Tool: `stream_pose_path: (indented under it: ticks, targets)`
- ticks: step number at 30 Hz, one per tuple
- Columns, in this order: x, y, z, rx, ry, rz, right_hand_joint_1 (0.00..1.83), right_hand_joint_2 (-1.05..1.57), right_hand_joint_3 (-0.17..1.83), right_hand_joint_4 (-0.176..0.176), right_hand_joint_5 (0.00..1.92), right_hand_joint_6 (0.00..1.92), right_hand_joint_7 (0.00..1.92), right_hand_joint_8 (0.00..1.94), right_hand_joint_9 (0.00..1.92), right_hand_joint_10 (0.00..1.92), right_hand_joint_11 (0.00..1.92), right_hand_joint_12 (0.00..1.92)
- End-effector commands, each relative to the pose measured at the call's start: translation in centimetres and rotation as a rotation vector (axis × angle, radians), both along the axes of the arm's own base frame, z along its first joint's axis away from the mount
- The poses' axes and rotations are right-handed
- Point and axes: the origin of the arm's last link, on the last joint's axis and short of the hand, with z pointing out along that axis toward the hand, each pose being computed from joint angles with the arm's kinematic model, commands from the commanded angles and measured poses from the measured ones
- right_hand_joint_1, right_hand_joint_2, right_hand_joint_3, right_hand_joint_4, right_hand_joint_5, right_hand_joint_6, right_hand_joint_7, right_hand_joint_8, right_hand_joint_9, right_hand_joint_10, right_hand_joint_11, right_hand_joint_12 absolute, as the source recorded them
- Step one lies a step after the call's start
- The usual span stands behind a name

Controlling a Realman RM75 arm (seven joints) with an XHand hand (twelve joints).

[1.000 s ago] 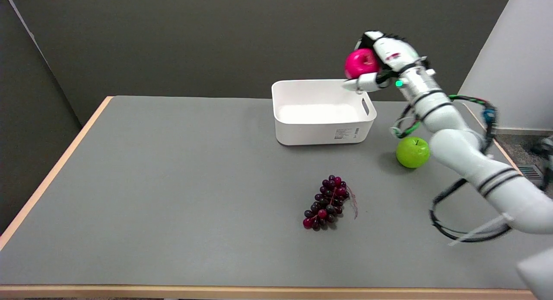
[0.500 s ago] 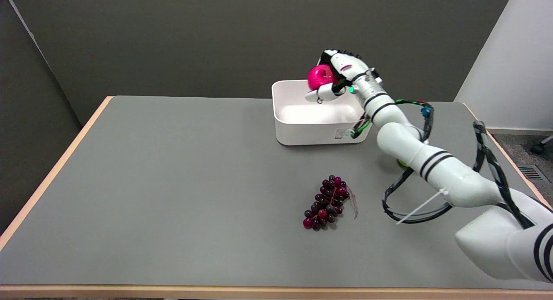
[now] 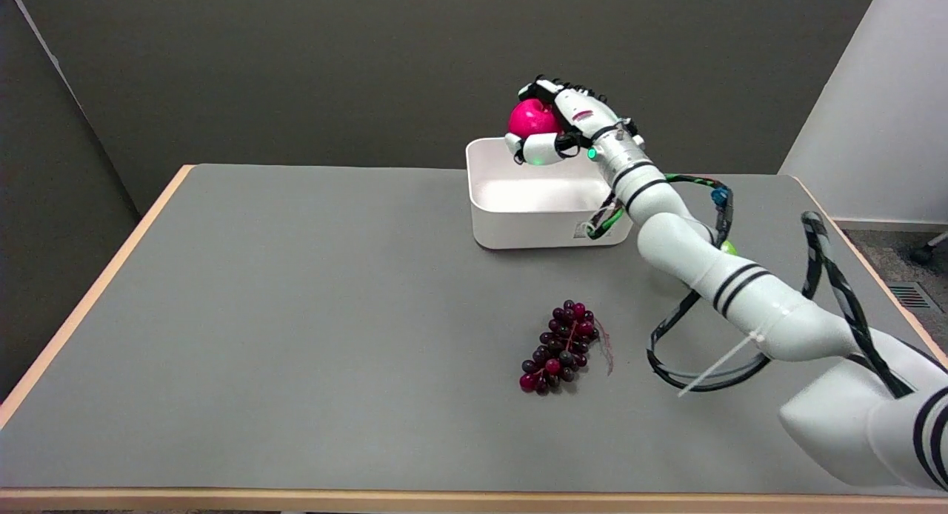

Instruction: Place the red apple into the white box.

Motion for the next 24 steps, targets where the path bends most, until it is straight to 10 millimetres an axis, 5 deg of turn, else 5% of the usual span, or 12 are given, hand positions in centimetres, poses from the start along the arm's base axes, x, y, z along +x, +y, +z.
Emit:
stream_pose_path:
  ticks: [1,10,15,24]
  targets:
    - [1.3,7.6,4.5,-0.052,-0.01,0.131,0.47,0.72,0.9,0.1,0.27,0.54,0.22,0.3,0.13,0.62,0.03,1.15]
    - [0.0,8.4,5.3,-0.074,-0.024,0.097,0.33,0.6,0.96,0.127,0.24,0.55,0.15,0.32,0.02,0.56,0.0,1.08]
    - [0.2,6.8,4.3,-0.039,-0.038,0.071,0.33,0.65,0.83,0.129,0.25,0.47,0.13,0.25,0.0,0.52,0.0,1.02]
    - [0.4,3.4,1.6,0.043,-0.018,0.012,0.31,0.58,0.92,0.125,0.17,0.48,0.06,0.23,0.01,0.37,0.0,0.95]
